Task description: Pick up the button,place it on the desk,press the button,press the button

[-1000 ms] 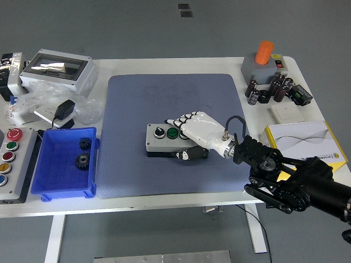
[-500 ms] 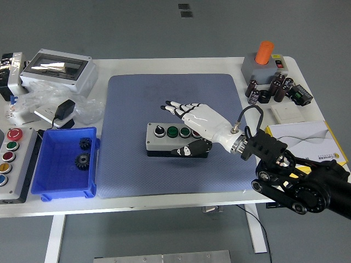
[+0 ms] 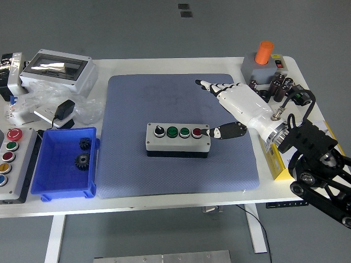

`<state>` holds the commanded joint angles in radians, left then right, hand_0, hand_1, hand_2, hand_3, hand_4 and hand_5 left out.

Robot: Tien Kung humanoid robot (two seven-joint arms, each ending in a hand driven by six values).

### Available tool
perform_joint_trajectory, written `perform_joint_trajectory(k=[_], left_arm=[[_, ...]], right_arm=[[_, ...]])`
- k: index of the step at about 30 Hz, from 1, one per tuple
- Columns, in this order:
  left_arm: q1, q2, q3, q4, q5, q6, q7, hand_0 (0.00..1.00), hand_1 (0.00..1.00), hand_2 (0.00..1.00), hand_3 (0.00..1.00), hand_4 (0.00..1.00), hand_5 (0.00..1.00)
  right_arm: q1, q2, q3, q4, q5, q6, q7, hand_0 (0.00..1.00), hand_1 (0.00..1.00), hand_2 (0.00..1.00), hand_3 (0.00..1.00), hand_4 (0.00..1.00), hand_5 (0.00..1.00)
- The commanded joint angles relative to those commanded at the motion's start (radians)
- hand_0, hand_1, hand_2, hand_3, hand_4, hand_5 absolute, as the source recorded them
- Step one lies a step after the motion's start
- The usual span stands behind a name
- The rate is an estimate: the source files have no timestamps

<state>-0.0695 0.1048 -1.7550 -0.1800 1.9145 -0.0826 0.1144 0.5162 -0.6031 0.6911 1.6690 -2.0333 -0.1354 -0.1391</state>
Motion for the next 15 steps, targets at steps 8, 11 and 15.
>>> perform_joint_trajectory(k=[8, 11, 15], left_arm=[[0.001, 0.0, -0.001, 0.0, 0.001, -0.001, 0.003, 0.701, 0.707, 0.612, 0.643, 0.703, 0.235], [0.0, 0.001, 0.0, 0.0, 0.001, -0.001, 0.003, 0.701, 0.707, 0.609, 0.641, 0.699, 0.235], [0.0, 0.001, -0.001, 0.0, 0.002, 0.0, 0.004, 0.701, 0.707, 0.609, 0.641, 0.699, 0.235]], right_arm=[[0.061, 0.011, -0.052, 0.055, -0.021, 0.164, -0.067, 0.111, 0.192, 0.186, 0.699, 0.239, 0.002], [0.082, 0.02, -0.103, 0.038, -0.034, 0.181, -0.086, 0.084, 0.157, 0.161, 0.682, 0.25, 0.002], [0.1, 0.042, -0.157, -0.002, -0.04, 0.187, -0.098, 0.084, 0.157, 0.161, 0.682, 0.25, 0.002]])
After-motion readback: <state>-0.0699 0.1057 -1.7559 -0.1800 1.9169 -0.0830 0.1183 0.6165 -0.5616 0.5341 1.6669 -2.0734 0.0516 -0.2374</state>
